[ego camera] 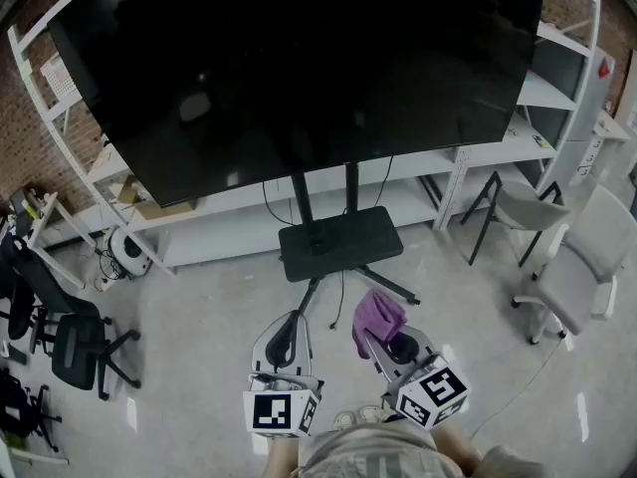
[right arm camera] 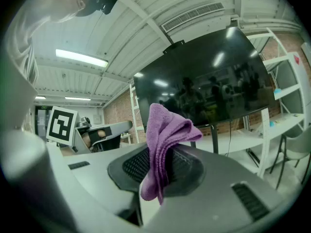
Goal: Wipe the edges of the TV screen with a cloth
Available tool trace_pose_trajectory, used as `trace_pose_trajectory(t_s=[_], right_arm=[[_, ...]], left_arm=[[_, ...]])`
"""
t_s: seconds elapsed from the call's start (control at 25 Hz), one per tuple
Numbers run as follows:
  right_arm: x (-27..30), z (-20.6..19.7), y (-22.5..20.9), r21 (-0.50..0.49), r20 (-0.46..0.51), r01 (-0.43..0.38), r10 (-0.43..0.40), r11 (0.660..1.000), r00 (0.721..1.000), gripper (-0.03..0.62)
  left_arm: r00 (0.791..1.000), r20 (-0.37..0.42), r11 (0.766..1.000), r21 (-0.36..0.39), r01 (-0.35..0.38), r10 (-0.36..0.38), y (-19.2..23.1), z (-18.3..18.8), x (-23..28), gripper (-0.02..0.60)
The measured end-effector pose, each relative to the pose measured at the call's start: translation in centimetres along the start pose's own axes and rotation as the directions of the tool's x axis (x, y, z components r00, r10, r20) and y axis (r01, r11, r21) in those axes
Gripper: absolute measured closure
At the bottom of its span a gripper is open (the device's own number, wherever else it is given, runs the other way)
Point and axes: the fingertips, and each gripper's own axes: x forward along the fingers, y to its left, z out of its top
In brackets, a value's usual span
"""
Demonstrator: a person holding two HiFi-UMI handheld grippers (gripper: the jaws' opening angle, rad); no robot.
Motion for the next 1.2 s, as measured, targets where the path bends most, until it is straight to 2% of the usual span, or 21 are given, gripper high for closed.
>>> trace_pose_trajectory(t_s=[0.28, 0.44, 0.68, 0.92, 1.04, 1.2], right_arm=[[-0.4, -0.7, 1.2, 0.004, -0.006, -0.019, 0.019, 1.000, 1.000, 0.531], [-0.4, -1.1, 2.6, 0.000, -0.013, -0.039, 0.039, 0.999, 0.999, 0.531], [-0.1, -1.6, 4.2, -0.043, -0.022, -0.008, 0.007, 0.999, 1.000, 0.531], [-0.2, -1.2, 3.4, -0.069, -0.012, 0.096, -0.097, 0.993, 0.995, 0.531], [-1.1, -1.2, 1.0, -0.079, -0.008, 0.164, -0.165, 0.983, 0.986, 0.530], [-3.0, -1.7, -4.0, -0.042, 0.025, 0.271, -0.270, 0.962, 0.963, 0.530]], left_arm=[[1.000, -0.006, 1.000, -0.025, -0.003, 0.003, 1.0, -0.7, -0.4, 0.566], [1.000, -0.020, 0.998, -0.065, 0.003, -0.004, 1.6, -1.7, -0.6, 0.566], [0.999, -0.021, 0.993, -0.116, 0.036, -0.038, 3.2, -3.0, -1.0, 0.566], [0.994, -0.043, 0.987, -0.133, 0.095, -0.102, 4.1, -4.9, 0.9, 0.566], [0.990, -0.034, 0.982, -0.143, 0.127, -0.133, 3.2, -4.9, 3.2, 0.566], [0.975, -0.001, 0.970, -0.099, 0.223, -0.224, -0.3, -4.4, 6.7, 0.566]])
